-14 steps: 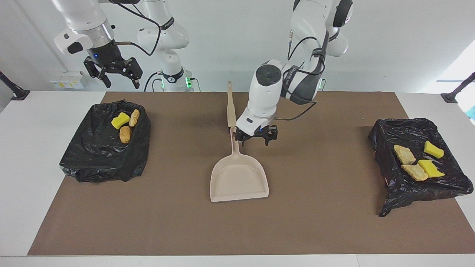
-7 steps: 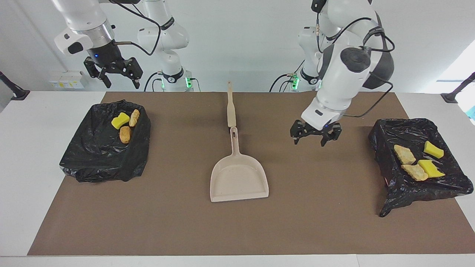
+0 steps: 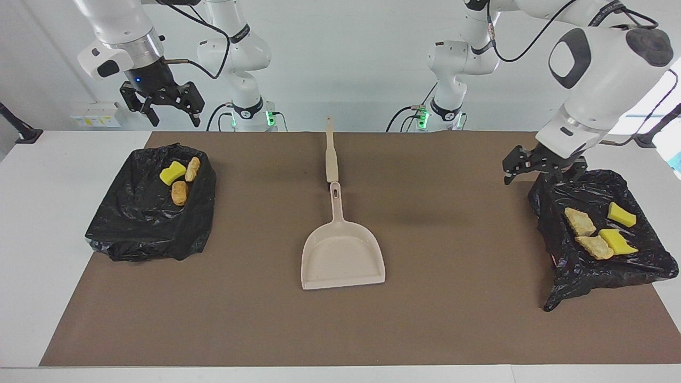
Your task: Sweep and dump trash in bin
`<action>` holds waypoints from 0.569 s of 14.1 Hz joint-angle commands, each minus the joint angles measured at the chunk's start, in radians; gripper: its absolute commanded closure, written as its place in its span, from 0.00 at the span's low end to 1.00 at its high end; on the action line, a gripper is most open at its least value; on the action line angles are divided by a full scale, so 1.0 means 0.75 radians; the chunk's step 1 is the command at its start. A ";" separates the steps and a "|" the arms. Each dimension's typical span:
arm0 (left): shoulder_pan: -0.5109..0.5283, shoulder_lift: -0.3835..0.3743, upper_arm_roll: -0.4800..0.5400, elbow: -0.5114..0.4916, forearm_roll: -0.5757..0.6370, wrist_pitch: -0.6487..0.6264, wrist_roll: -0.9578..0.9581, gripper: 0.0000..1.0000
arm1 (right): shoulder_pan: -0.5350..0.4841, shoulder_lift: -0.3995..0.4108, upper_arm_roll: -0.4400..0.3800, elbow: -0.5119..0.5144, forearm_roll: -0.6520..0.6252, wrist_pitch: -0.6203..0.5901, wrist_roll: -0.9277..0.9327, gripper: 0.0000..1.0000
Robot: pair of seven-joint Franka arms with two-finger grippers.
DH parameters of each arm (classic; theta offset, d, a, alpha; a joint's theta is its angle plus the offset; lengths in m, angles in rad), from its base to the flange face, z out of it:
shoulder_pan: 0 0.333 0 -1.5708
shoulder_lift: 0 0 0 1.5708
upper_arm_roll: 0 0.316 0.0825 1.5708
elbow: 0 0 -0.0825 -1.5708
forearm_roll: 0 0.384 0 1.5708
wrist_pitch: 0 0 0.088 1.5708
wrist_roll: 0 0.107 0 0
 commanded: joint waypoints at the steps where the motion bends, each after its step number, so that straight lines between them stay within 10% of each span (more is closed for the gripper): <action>1: 0.097 -0.070 -0.014 -0.025 -0.021 -0.043 0.042 0.00 | -0.007 -0.025 -0.002 -0.026 -0.015 -0.008 -0.045 0.00; 8: 0.095 -0.152 -0.020 -0.029 0.011 -0.106 -0.151 0.00 | -0.007 -0.025 0.000 -0.026 -0.015 -0.006 -0.045 0.00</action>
